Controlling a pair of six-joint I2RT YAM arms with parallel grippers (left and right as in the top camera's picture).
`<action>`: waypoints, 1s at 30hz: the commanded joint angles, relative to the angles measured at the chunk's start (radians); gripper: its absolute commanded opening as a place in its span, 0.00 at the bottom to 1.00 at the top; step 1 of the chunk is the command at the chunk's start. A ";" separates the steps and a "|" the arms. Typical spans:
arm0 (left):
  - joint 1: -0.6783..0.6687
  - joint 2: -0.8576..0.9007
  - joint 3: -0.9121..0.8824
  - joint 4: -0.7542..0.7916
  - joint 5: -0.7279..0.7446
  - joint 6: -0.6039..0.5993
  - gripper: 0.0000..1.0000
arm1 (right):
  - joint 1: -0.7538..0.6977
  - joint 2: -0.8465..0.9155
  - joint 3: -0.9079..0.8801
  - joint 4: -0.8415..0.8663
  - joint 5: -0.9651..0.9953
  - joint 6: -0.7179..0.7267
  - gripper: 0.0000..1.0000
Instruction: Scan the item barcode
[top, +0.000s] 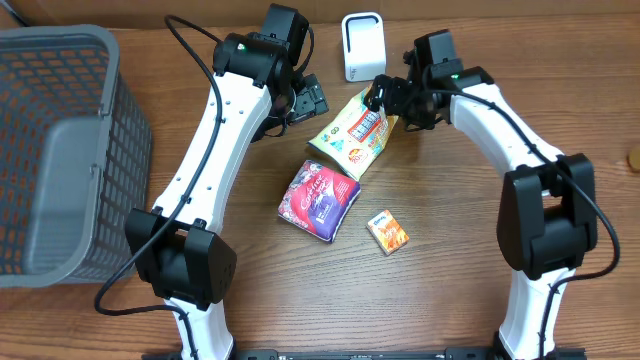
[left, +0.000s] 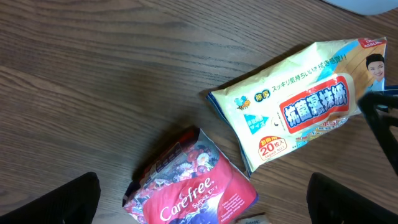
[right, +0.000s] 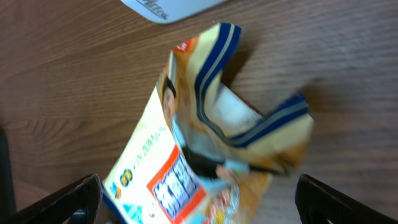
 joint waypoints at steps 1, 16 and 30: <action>-0.002 -0.005 0.005 0.001 0.003 -0.006 0.97 | 0.021 0.059 -0.010 0.029 0.026 0.008 1.00; -0.003 0.062 0.003 0.017 0.013 -0.003 0.96 | 0.035 0.146 -0.009 0.040 0.037 0.008 0.17; -0.010 0.087 0.003 0.012 0.013 0.024 0.97 | -0.106 0.026 0.163 -0.354 0.361 0.008 0.04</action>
